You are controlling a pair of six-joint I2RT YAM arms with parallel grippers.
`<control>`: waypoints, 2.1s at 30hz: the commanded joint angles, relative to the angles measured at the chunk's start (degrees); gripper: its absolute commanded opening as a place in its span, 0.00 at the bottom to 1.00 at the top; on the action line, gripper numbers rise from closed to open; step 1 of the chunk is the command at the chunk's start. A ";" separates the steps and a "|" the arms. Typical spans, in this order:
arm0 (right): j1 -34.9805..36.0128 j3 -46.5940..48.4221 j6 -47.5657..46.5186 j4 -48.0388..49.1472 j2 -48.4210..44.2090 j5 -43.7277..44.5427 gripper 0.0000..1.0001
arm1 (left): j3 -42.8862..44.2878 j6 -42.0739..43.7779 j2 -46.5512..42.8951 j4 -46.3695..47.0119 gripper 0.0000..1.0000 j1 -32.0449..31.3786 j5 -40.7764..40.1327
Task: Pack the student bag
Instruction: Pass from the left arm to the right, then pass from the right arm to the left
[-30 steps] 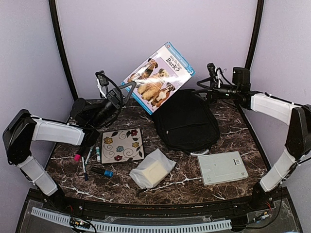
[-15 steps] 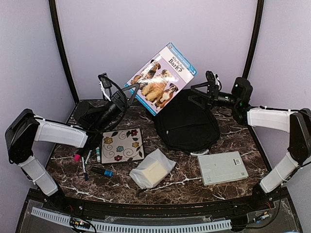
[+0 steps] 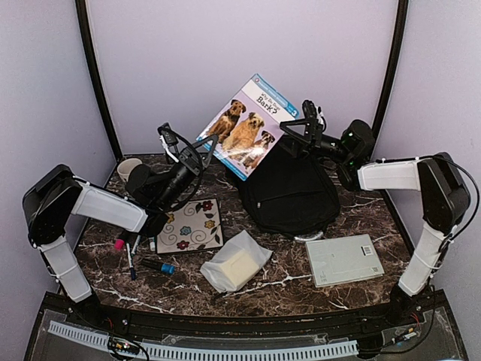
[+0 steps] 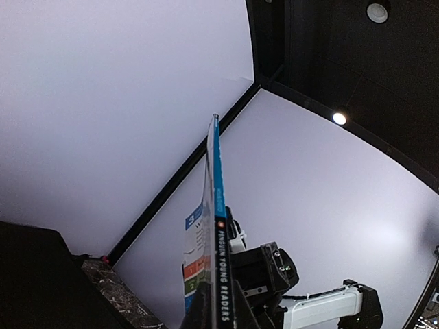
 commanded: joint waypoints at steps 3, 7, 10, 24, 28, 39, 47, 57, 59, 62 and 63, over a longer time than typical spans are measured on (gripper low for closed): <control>2.12 2.63 1.23 4.36 2.93 1.01 0.80 | 2.12 -1.29 0.36 6.23 0.00 -1.34 -1.36; 2.12 2.63 0.63 3.03 4.19 1.33 0.62 | 2.26 0.71 -0.25 5.32 0.00 -1.86 -1.81; 2.07 2.63 2.42 6.79 5.52 0.49 0.44 | 2.27 1.24 -0.56 4.18 0.00 -2.04 -1.96; 1.37 3.67 -7.95 3.31 2.14 -3.06 0.00 | -2.37 6.06 -4.34 -5.07 0.25 -2.14 -2.64; -0.20 -0.15 -24.67 -13.59 -2.76 -4.21 0.00 | -5.53 17.77 -12.99 -23.28 0.66 -2.05 -1.29; 0.09 -4.87 -83.70 -67.99 -14.95 -0.34 0.00 | -4.93 31.88 -23.78 -59.07 0.83 1.03 3.32; 1.30 -1.44 -98.15 -88.74 -16.45 -3.78 0.00 | -6.85 27.11 -16.63 -49.81 0.81 3.08 18.30; 4.36 0.35 -100.71 -93.72 -15.62 -3.64 0.00 | -3.48 18.10 -3.21 -31.36 0.78 3.57 35.21; 4.67 0.85 -100.91 -94.21 -15.21 -3.59 0.00 | -2.38 17.80 -1.47 -29.75 0.77 3.30 36.83; 4.75 1.62 -100.43 -94.40 -14.53 -3.58 0.00 | -0.36 18.31 0.44 -28.95 0.75 2.48 38.17; 4.75 1.92 -100.08 -94.38 -14.27 -3.58 0.00 | 1.03 18.90 0.99 -29.77 0.74 2.05 38.20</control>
